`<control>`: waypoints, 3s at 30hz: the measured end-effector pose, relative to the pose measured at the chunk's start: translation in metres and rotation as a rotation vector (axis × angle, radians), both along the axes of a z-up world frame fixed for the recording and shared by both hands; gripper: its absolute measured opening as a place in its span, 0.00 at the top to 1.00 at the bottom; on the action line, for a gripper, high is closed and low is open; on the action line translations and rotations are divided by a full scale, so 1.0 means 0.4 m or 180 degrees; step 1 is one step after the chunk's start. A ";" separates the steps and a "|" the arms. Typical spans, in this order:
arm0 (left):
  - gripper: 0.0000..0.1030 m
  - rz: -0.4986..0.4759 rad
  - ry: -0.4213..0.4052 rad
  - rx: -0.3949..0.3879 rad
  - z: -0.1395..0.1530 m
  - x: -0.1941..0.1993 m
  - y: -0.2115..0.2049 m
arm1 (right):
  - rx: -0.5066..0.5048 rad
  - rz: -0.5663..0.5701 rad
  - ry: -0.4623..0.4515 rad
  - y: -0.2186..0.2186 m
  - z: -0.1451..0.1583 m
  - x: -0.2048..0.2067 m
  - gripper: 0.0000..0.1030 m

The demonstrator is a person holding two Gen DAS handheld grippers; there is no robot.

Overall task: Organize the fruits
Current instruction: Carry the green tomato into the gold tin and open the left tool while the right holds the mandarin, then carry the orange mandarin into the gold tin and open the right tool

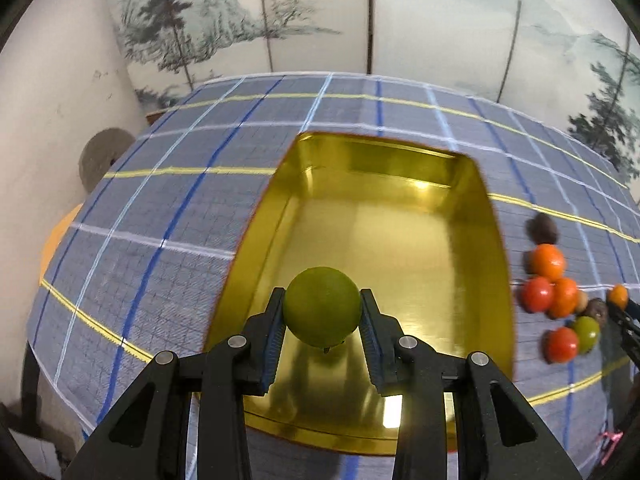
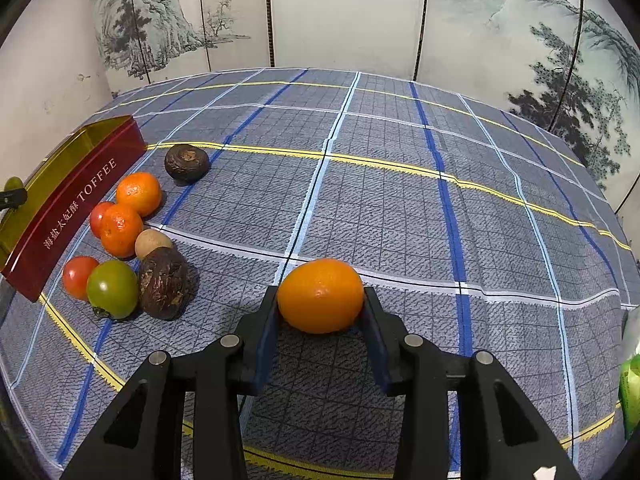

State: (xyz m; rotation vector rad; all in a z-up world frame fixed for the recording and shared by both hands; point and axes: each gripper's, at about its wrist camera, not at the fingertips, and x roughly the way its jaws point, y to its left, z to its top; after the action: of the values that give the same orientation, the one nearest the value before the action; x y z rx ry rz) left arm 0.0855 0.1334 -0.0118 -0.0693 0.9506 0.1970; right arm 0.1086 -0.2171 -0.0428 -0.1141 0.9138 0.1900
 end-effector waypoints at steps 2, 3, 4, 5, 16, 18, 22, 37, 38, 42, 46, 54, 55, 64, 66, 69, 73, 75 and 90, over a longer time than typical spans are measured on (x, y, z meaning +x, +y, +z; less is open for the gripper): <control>0.65 0.0030 0.0049 0.0029 -0.015 0.000 0.020 | 0.0001 0.0000 0.0000 0.000 0.000 0.000 0.63; 0.65 0.0040 0.0072 0.0045 -0.021 -0.001 0.021 | -0.0002 0.0000 0.0000 0.000 0.000 0.000 0.63; 0.65 0.0039 0.0094 0.0050 -0.028 0.000 0.025 | -0.0001 0.0000 0.0000 0.000 0.000 0.000 0.63; 0.65 0.0032 0.0120 0.0057 -0.035 0.000 0.026 | -0.0001 0.0000 0.0000 0.000 0.000 0.000 0.63; 0.65 0.0010 0.0232 0.0117 -0.074 -0.004 0.017 | -0.0008 -0.0003 -0.0004 0.002 0.000 -0.001 0.64; 0.65 0.0020 0.0252 0.0122 -0.078 -0.005 0.016 | -0.0004 -0.0003 -0.0003 0.002 0.000 -0.001 0.64; 0.65 0.0016 0.0281 0.0155 -0.082 -0.005 0.011 | -0.0005 -0.0003 -0.0003 0.002 0.000 -0.001 0.64; 0.65 0.0083 0.0355 0.0274 -0.092 -0.018 -0.003 | -0.0023 -0.0013 -0.0010 0.003 0.000 -0.002 0.64; 0.65 0.0087 0.0354 0.0270 -0.092 -0.020 -0.005 | -0.0023 -0.0013 -0.0010 0.002 0.000 -0.002 0.64; 0.64 0.0079 0.0356 0.0293 -0.093 -0.022 -0.008 | -0.0023 -0.0013 -0.0010 0.003 0.000 -0.002 0.64; 0.64 0.0078 0.0364 0.0281 -0.095 -0.022 -0.008 | -0.0022 -0.0011 -0.0011 0.003 0.000 -0.002 0.65; 0.63 0.0072 0.0353 0.0207 -0.092 -0.021 -0.002 | -0.0025 -0.0015 -0.0014 0.003 0.000 -0.003 0.67; 0.62 0.0065 0.0344 0.0180 -0.089 -0.021 0.001 | -0.0025 -0.0015 -0.0013 0.003 -0.001 -0.002 0.67; 0.46 -0.0032 0.0048 -0.0023 -0.039 -0.040 0.008 | -0.0043 -0.0059 -0.0042 0.001 0.005 -0.004 0.68; 0.43 -0.0071 -0.0082 -0.0104 -0.017 -0.050 0.007 | -0.0024 -0.0076 -0.0054 0.000 0.011 -0.004 0.68; 0.39 -0.0068 -0.0287 -0.0190 0.017 -0.070 0.014 | -0.0009 -0.0083 -0.0100 0.010 0.033 -0.003 0.68; 0.36 0.0037 -0.0474 -0.0210 0.054 -0.098 0.036 | 0.0037 0.0030 -0.0203 0.052 0.084 -0.001 0.68; 0.34 0.0123 -0.0526 -0.0185 0.067 -0.112 0.054 | 0.0084 0.0144 -0.0261 0.086 0.114 -0.001 0.68; 0.33 0.0676 -0.0523 -0.0037 0.069 -0.228 0.204 | 0.0424 0.1283 -0.0213 0.485 0.186 -0.015 0.68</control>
State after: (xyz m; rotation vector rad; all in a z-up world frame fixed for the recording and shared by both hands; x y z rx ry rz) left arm -0.0058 0.2149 0.0158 -0.1947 0.7797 0.3762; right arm 0.1025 -0.0233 0.0314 -0.1797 0.8018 0.6168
